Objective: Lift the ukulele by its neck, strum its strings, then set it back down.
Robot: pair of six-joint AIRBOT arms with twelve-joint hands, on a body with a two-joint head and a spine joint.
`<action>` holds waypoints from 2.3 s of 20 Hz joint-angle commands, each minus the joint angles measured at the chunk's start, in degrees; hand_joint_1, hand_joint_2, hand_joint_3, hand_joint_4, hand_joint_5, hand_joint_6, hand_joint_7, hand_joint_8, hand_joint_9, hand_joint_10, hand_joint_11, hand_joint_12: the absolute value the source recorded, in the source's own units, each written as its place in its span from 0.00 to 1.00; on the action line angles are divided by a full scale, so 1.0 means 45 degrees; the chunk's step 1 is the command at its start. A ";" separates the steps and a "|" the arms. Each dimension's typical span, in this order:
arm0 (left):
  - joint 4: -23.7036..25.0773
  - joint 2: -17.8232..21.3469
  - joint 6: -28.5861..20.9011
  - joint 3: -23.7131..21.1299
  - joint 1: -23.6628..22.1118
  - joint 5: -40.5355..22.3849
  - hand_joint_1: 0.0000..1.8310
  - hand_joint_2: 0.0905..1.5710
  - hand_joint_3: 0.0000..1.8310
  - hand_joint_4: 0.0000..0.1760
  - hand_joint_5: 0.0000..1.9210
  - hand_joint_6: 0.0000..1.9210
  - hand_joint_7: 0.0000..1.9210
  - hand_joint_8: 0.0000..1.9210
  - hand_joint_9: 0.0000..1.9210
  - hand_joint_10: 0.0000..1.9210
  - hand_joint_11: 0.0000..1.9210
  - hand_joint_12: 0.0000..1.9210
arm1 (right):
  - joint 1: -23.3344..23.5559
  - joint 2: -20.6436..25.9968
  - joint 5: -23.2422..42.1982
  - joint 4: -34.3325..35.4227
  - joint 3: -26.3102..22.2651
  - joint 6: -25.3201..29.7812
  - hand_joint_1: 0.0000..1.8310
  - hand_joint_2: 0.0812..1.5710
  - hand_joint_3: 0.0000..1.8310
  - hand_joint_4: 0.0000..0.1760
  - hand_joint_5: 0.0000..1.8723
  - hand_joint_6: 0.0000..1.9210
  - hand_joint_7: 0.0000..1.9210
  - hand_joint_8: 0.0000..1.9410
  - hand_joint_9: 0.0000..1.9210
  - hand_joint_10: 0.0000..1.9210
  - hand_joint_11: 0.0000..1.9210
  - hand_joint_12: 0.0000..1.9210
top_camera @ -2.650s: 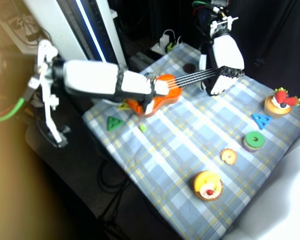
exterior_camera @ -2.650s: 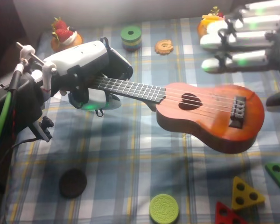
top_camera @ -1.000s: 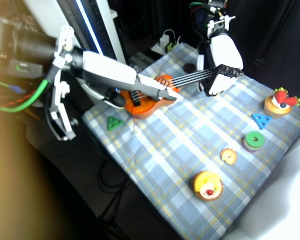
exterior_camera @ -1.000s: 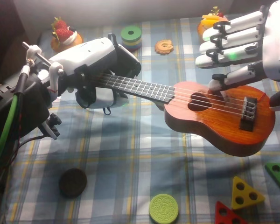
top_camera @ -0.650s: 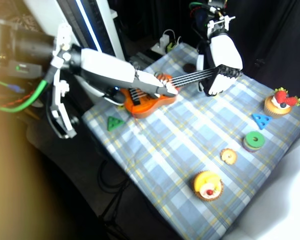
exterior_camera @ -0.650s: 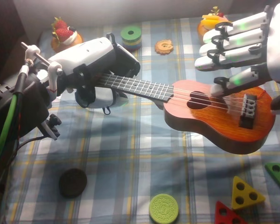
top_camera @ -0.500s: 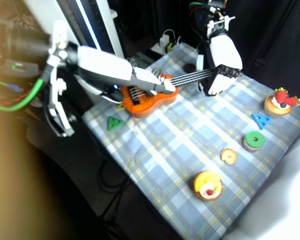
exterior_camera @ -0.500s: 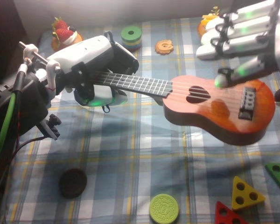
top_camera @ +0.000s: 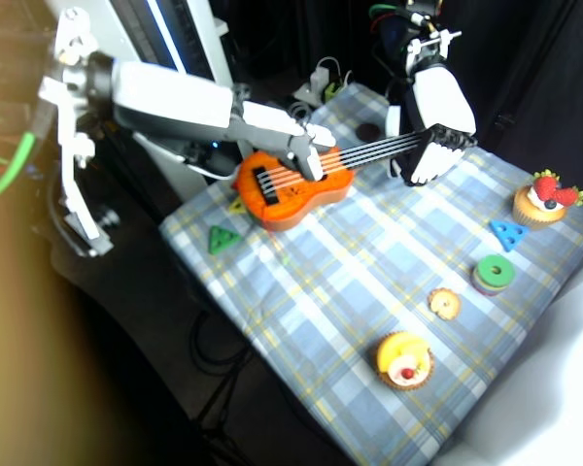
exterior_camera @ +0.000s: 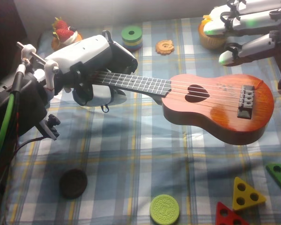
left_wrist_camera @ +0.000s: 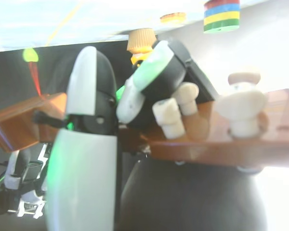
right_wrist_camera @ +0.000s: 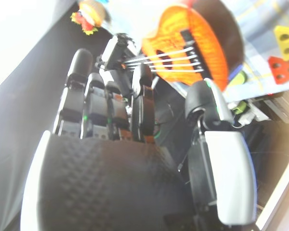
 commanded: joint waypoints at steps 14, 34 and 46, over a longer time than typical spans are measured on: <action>0.0245 0.0040 -0.0172 -0.0118 -0.0223 -0.1675 0.83 0.73 0.00 0.00 0.50 1.00 0.61 1.00 0.75 1.00 0.79 1.00 | -0.0925 -0.0808 -0.0791 0.0140 0.0494 -0.0096 0.33 0.76 0.00 0.22 0.21 0.01 0.05 0.00 0.04 0.02 0.00 0.58; 0.0101 0.0084 -0.0182 -0.0094 -0.0084 -0.1767 0.83 0.73 0.00 0.00 0.50 1.00 0.61 1.00 0.75 1.00 0.78 1.00 | -0.0273 -0.0098 -0.0528 0.1632 0.0185 -0.0406 0.46 0.77 0.00 0.00 0.35 0.00 0.09 0.00 0.04 0.01 0.00 0.17; 0.0073 0.0028 -0.0181 -0.0095 -0.0152 -0.1783 0.83 0.73 0.00 0.00 0.51 1.00 0.62 1.00 0.75 1.00 0.79 1.00 | -0.0028 -0.0014 -0.0895 0.1339 0.0241 -0.0713 0.36 0.76 0.00 0.00 0.18 0.02 0.11 0.00 0.05 0.01 0.00 0.36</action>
